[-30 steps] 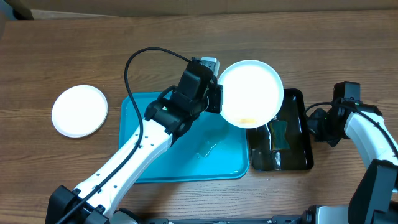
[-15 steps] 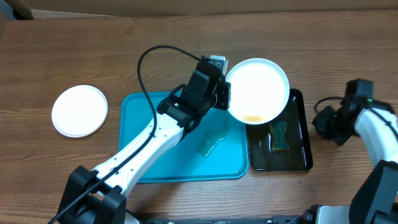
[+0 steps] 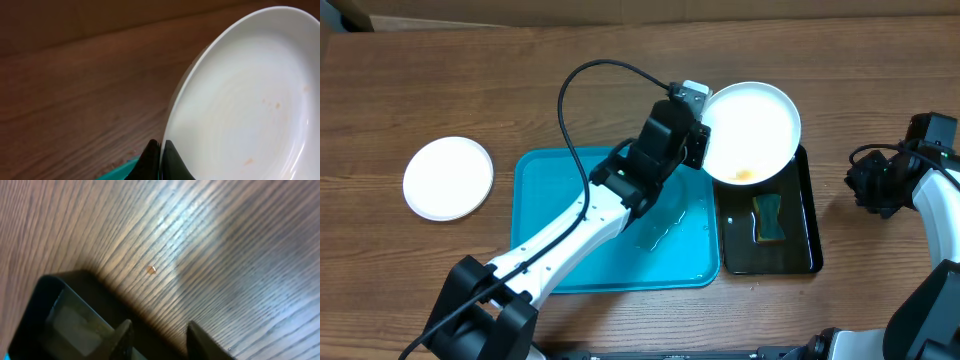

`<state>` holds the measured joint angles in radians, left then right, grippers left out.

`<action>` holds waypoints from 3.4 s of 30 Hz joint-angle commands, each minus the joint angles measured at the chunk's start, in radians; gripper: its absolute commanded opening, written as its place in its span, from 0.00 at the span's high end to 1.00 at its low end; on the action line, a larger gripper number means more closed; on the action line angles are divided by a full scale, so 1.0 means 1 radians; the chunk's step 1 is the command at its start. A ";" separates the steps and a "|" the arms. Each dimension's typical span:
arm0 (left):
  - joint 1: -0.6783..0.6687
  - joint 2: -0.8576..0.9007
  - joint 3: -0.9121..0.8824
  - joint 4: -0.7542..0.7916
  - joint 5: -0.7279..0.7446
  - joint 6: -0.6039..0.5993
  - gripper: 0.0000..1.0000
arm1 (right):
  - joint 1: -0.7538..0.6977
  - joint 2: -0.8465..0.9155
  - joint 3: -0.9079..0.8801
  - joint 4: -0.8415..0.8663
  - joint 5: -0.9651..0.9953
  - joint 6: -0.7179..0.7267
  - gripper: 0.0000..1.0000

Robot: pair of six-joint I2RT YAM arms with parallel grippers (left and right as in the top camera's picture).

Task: Clean dirty plates on tray and stack at the side
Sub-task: 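Tip the plate over the black tray to drain it, left gripper, then carry the white plate left and set it on the plate stack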

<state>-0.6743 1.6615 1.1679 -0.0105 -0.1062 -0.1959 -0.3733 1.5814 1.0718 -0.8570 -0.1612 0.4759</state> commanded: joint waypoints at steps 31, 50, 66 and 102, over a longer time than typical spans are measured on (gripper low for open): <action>-0.223 0.068 0.026 0.256 -0.495 0.597 0.96 | -0.005 -0.003 0.020 -0.001 -0.005 -0.005 0.00; -0.315 0.068 0.026 0.392 -0.672 0.972 0.96 | -0.005 -0.003 0.020 -0.001 -0.005 -0.005 0.00; -0.297 0.068 0.026 0.311 -0.644 0.596 0.96 | -0.005 -0.003 0.020 0.000 -0.005 -0.005 0.00; 1.412 0.032 0.058 -0.656 0.365 -0.320 0.96 | -0.005 -0.003 0.020 0.000 -0.005 -0.005 0.00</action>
<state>0.6903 1.7222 1.2240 -0.6613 0.2287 -0.5110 -0.3733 1.5814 1.0737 -0.8608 -0.1680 0.4702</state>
